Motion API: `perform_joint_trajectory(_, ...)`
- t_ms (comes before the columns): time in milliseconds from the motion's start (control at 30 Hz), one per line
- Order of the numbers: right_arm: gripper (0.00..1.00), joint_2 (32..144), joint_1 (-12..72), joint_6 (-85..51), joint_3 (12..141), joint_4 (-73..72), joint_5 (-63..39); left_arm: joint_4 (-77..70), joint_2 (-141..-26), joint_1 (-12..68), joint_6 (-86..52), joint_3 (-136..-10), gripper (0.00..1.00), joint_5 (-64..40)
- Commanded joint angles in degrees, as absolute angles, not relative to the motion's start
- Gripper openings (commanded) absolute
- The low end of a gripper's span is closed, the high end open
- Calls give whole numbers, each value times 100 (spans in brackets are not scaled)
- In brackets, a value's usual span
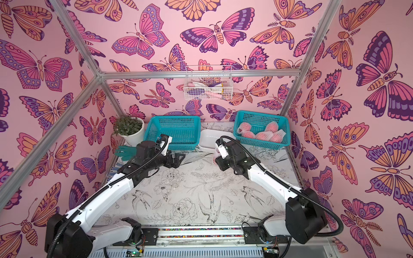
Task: Remove foam nets from apples
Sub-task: Place the apple at the center of the board.
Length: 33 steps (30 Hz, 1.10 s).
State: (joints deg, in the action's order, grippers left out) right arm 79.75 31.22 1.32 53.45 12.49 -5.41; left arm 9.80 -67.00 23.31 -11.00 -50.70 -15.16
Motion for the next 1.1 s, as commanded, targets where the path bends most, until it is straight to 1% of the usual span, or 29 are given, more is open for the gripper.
perform_joint_trajectory(0,47,8197,3328,141,5211,490,-747,1204,-6592,2397,-1203,-4890,100,-1418)
perform_joint_trajectory(367,49,9177,3417,560,5097,145,-1005,1172,-6943,2709,-1282,-4841,100,-1388)
perform_joint_trajectory(567,52,9454,3415,636,5036,90,-1106,757,-7233,2958,-1144,-4891,100,-1822)
perform_joint_trajectory(600,53,9471,3414,634,5024,76,-1120,707,-7481,2998,-1119,-4902,100,-1866)
perform_joint_trajectory(733,57,9576,3417,666,4965,4,-1147,633,-7839,3118,-1037,-5071,100,-2074)
perform_joint_trajectory(867,62,9617,3419,730,4953,93,-1186,619,-8229,3202,-1005,-5344,100,-2251)
perform_joint_trajectory(1000,72,9552,3418,669,4841,-74,-1195,554,-8595,3264,-977,-5581,100,-2440)
perform_joint_trajectory(1067,75,9482,3419,659,4792,-157,-1204,553,-8702,3270,-962,-5637,100,-2500)
